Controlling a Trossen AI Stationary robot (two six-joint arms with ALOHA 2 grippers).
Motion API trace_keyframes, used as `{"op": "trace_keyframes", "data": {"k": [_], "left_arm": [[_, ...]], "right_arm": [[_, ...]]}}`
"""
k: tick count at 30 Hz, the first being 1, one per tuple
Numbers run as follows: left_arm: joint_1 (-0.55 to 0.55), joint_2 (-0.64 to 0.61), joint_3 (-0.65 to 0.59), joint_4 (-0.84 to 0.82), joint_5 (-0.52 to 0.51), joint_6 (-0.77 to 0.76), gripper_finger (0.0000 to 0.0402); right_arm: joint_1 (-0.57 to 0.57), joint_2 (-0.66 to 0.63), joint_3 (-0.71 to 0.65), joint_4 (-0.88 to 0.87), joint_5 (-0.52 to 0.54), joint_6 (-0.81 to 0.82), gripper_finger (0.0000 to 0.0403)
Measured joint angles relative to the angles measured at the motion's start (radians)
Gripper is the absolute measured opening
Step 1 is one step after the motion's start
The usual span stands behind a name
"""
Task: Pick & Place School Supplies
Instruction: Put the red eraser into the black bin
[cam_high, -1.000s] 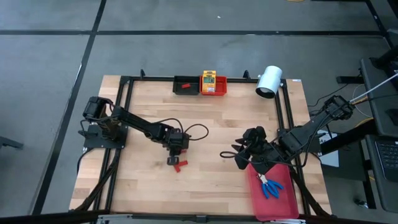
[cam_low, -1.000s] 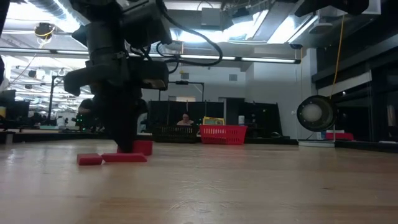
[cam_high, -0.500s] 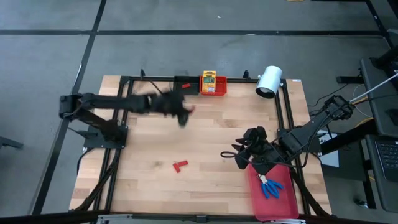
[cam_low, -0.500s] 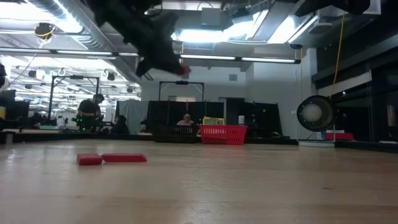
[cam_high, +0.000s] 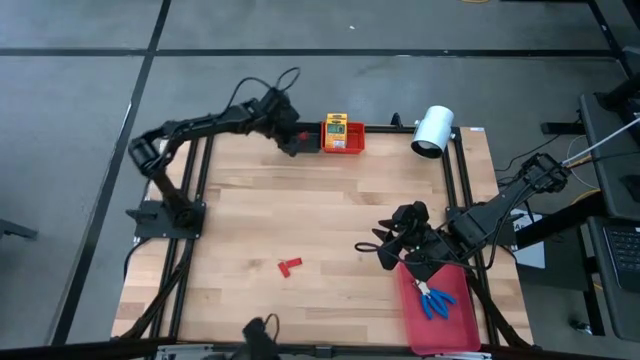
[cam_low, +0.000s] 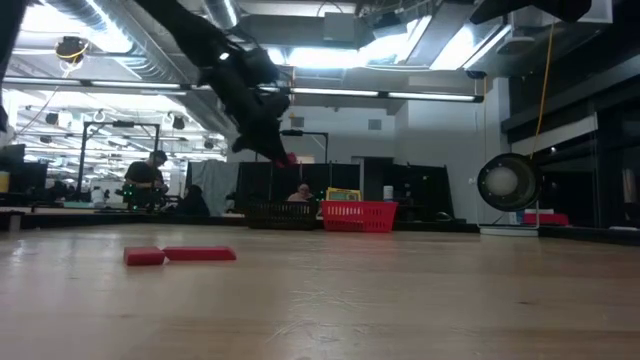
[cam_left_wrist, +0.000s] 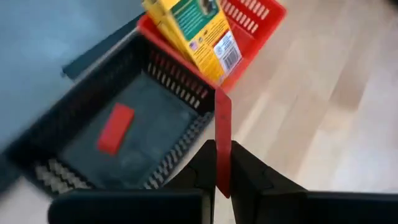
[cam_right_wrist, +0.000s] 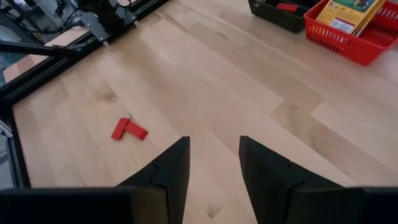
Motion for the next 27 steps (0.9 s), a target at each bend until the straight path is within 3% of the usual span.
{"op": "trace_keyframes", "data": {"k": [5,12,27], "left_arm": [[0.028,0.144,0.178,-0.184,-0.054,0.268,0.0015],[0.067,0.310,0.357,-0.421,-0.104,0.491,0.0015],[0.080,0.341,0.397,-0.418,-0.091,0.515,0.0014]], "right_arm": [[0.000,0.000,0.000,-0.009,-0.001,0.030,0.0141],[0.005,0.000,0.000,-0.021,0.000,0.056,0.0141],[0.011,0.000,0.000,-0.052,0.010,0.104,0.0141]]}}
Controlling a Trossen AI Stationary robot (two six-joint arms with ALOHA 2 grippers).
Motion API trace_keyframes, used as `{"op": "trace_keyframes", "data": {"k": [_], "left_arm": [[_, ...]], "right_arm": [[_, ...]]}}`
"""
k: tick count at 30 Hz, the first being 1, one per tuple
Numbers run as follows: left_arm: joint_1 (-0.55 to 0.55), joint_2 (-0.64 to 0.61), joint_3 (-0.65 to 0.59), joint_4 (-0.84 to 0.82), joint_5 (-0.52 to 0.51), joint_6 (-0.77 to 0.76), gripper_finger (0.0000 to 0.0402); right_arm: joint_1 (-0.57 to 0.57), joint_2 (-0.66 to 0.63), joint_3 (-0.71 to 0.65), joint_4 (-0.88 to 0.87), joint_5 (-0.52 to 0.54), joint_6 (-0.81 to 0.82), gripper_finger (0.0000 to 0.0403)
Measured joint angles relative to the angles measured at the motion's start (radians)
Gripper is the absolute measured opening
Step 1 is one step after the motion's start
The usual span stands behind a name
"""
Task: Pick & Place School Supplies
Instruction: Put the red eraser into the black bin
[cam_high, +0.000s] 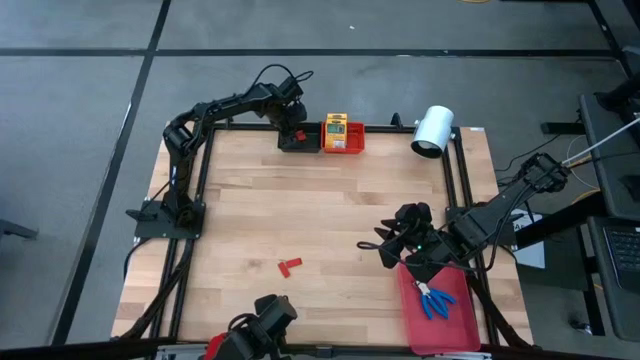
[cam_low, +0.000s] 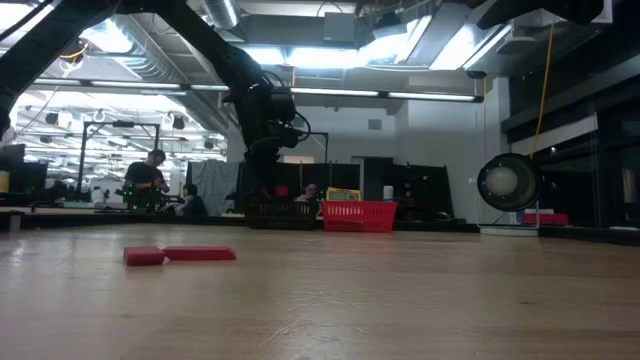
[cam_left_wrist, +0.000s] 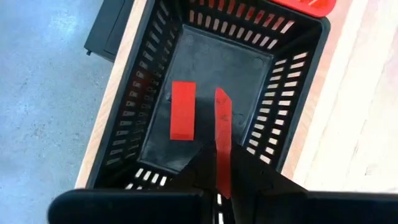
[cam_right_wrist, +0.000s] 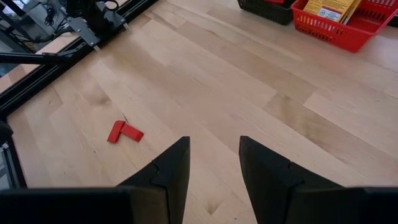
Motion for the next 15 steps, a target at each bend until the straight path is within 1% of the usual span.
{"op": "trace_keyframes", "data": {"k": [6,9,11,15], "left_arm": [[-0.001,0.000,0.000,0.007,0.019,-0.008,0.0014],[-0.001,0.000,0.000,0.008,0.063,-0.008,0.0016],[-0.001,0.000,0.000,0.009,0.074,-0.010,0.0033],[-0.002,0.000,0.000,0.022,0.071,-0.016,0.0085]], "right_arm": [[0.000,0.000,0.000,0.000,0.000,0.000,0.0141],[0.000,0.000,0.000,0.000,-0.001,0.000,0.0141],[0.005,0.000,0.000,0.000,-0.001,0.000,0.0141],[0.009,0.000,0.000,0.000,0.000,0.000,0.0141]]}}
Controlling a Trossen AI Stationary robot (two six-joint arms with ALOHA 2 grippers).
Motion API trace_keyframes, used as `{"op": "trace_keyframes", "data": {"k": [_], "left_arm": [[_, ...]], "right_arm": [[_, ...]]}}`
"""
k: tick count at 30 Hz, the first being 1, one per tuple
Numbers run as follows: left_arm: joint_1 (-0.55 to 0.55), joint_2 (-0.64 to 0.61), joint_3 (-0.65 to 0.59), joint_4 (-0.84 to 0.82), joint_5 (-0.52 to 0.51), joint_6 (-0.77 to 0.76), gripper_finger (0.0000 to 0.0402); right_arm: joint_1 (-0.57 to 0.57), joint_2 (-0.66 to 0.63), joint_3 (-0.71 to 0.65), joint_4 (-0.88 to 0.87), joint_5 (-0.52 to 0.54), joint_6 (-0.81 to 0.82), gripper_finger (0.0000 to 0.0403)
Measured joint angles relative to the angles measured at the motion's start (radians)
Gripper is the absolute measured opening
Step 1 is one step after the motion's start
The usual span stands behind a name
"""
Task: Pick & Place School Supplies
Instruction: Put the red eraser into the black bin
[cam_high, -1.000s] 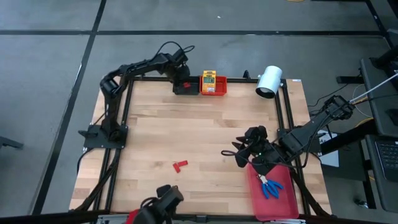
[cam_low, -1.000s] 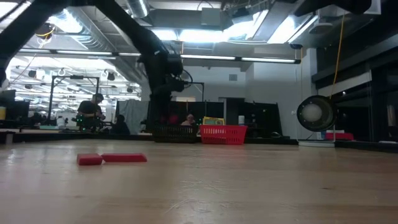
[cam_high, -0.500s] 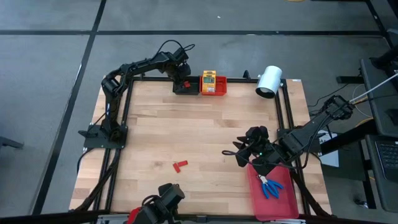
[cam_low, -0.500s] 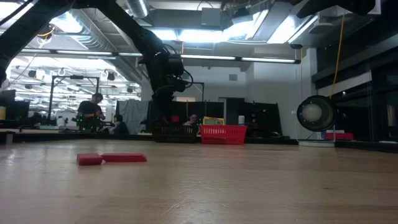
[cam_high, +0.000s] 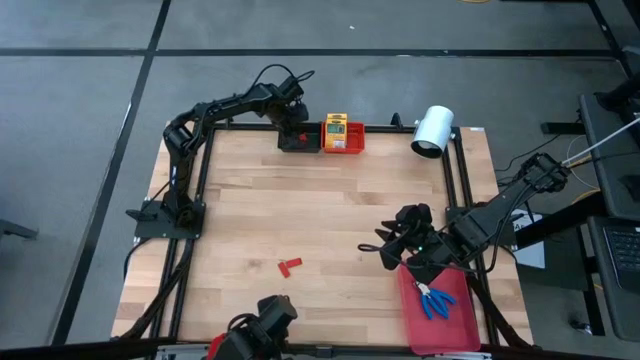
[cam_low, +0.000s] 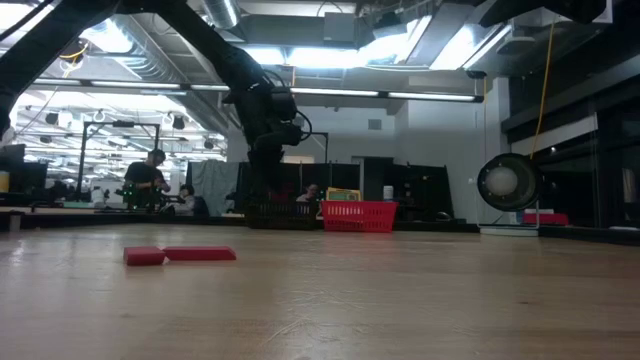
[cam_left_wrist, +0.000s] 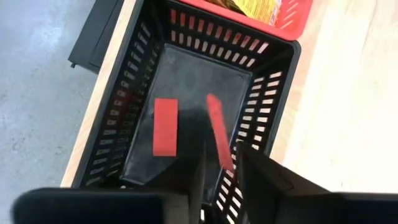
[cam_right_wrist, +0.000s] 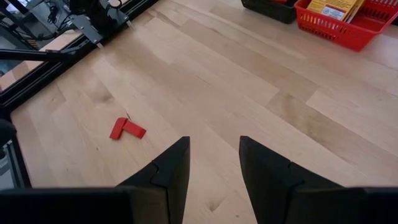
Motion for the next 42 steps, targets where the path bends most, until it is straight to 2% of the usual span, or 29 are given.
{"op": "trace_keyframes", "data": {"k": [4,9,13,18,21,23,25,29,31,35,42], "left_arm": [[0.000,0.000,0.000,0.010,-0.003,-0.003,0.0103],[0.000,-0.002,-0.001,0.015,0.003,-0.023,0.0098],[-0.006,-0.035,-0.002,-0.033,0.107,-0.042,0.0090],[-0.080,-0.097,-0.025,-0.283,0.301,-0.040,0.0088],[-0.206,-0.169,-0.134,-0.374,0.451,-0.044,0.0088],[-0.337,-0.232,-0.244,-0.344,0.484,-0.082,0.0090],[-0.485,-0.299,-0.368,-0.249,0.434,-0.154,0.0092],[-0.745,-0.415,-0.567,0.032,0.071,-0.390,0.0091],[-0.836,-0.458,-0.619,0.179,-0.033,-0.504,0.0091],[-0.951,-0.480,-0.638,0.321,-0.156,-0.654,0.0099],[-1.055,-0.430,-0.639,0.396,-0.235,-0.807,0.0124]], "right_arm": [[0.000,0.000,0.000,0.000,0.000,0.000,0.0141],[0.000,0.000,0.000,0.000,-0.001,0.000,0.0141],[0.000,0.000,0.000,0.000,-0.003,0.000,0.0141],[0.000,0.000,0.000,0.000,-0.003,0.000,0.0141],[0.000,0.000,0.000,0.000,0.019,0.000,0.0141],[0.000,0.000,0.000,0.000,0.033,0.000,0.0141],[0.000,0.000,0.000,0.000,0.051,0.001,0.0141],[0.005,0.000,0.000,0.001,0.070,0.026,0.0141],[0.011,0.000,0.000,0.010,0.072,0.027,0.0141],[0.027,0.000,0.000,0.015,0.072,0.027,0.0141],[0.045,0.000,0.000,0.015,0.072,0.023,0.0141]]}}
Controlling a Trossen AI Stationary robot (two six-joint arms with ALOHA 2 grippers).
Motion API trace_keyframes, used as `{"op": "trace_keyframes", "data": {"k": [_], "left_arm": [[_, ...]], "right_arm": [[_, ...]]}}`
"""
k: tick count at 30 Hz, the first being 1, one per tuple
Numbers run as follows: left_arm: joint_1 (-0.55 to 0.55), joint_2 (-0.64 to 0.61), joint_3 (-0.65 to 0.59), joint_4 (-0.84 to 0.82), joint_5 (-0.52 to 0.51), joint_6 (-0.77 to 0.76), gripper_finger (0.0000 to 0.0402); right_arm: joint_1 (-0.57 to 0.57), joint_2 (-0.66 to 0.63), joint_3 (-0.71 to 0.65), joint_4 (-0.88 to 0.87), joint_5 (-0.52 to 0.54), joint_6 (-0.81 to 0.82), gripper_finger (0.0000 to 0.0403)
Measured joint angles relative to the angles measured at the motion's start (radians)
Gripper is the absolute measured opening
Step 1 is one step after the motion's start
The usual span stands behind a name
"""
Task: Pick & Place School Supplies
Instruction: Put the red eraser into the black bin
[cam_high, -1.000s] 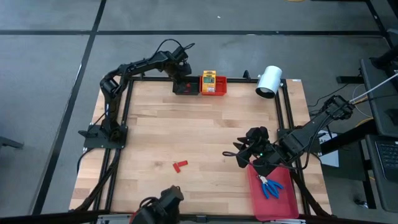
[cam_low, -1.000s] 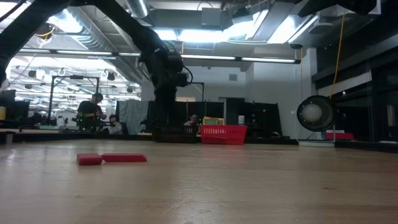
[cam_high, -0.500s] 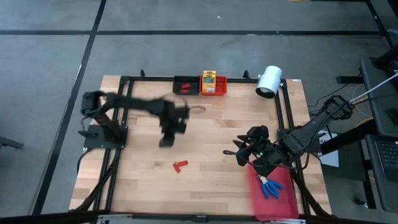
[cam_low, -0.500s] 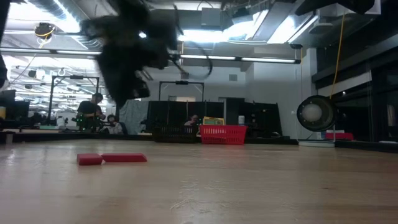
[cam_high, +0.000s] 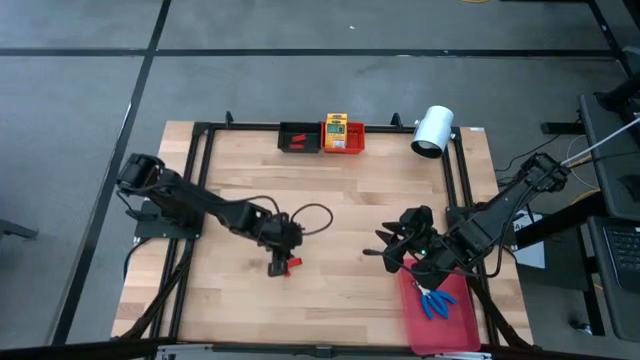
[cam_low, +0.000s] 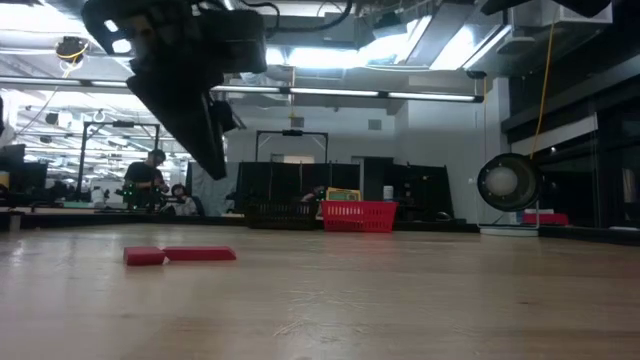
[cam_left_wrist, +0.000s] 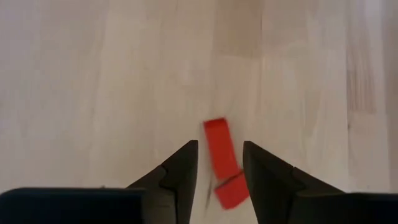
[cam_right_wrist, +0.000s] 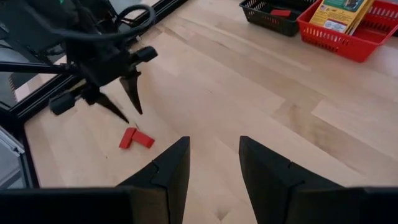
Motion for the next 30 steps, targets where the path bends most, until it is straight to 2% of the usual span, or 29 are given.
{"op": "trace_keyframes", "data": {"k": [6,16,30], "left_arm": [[-0.031,0.019,0.000,0.008,-0.032,-0.040,0.0126],[-0.079,0.094,0.000,0.058,0.024,-0.073,0.0126],[-0.067,0.148,0.000,0.097,0.028,-0.041,0.0125]], "right_arm": [[0.008,0.000,0.000,0.000,0.007,-0.004,0.0141],[0.008,0.000,0.000,0.002,0.023,-0.015,0.0141],[0.008,0.000,0.000,0.008,0.025,-0.003,0.0141]]}}
